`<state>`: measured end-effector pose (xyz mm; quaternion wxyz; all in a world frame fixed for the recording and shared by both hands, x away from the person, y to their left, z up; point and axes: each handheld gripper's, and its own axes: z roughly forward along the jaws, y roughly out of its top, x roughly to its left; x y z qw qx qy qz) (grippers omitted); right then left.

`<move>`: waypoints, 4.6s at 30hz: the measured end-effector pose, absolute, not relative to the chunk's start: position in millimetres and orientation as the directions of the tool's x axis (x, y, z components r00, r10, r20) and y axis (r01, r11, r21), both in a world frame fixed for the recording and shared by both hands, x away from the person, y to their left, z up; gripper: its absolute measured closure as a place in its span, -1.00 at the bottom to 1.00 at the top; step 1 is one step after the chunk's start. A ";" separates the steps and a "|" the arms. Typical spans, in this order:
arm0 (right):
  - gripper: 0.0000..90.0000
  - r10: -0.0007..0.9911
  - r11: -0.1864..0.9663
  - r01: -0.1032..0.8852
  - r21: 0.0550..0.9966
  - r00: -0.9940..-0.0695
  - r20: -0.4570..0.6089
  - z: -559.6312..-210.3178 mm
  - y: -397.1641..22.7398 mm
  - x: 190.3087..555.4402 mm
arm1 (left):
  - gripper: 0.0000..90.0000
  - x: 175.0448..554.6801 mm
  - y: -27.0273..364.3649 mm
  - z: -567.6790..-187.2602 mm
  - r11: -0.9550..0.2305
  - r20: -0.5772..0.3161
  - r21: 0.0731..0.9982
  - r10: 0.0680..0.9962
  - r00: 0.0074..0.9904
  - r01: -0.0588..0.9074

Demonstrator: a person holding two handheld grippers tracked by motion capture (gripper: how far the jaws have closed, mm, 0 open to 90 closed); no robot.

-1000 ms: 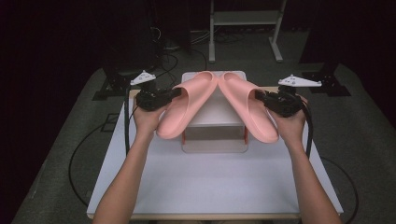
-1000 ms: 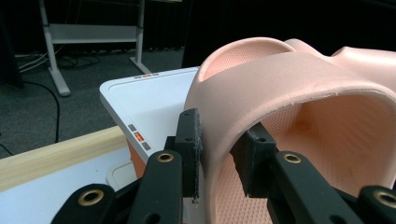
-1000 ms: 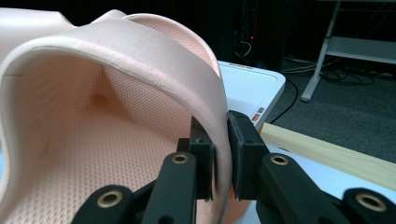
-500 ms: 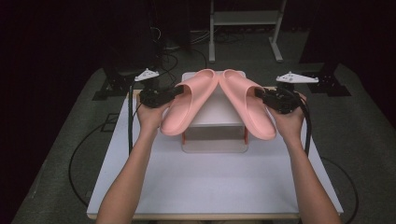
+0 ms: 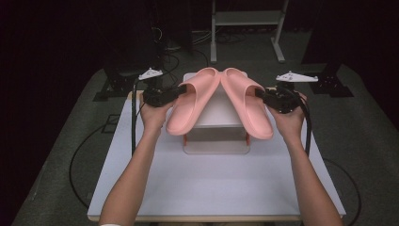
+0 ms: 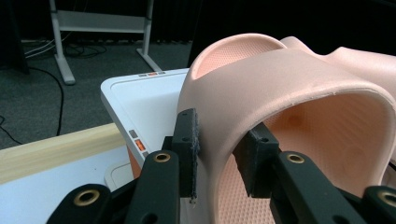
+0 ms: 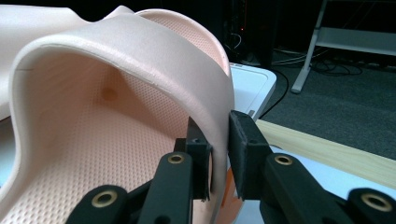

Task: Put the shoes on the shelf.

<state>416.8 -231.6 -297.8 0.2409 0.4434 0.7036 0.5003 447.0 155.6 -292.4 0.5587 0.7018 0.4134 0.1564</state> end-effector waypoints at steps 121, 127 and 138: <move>0.42 0.922 0.046 0.457 0.888 -0.361 0.138 -297.7 -182.8 466.2 | 0.34 486.7 126.3 -296.5 -0.001 -0.287 0.880 0.797 0.531 0.476; 0.38 0.921 0.041 0.459 0.887 -0.362 0.145 -297.7 -182.5 465.3 | 0.32 486.3 126.8 -296.4 -0.007 -0.282 0.880 0.796 0.536 0.474; 0.28 0.918 0.035 0.454 0.890 -0.367 0.151 -299.0 -184.1 463.1 | 0.25 486.2 128.5 -297.2 0.004 -0.305 0.872 0.787 0.537 0.490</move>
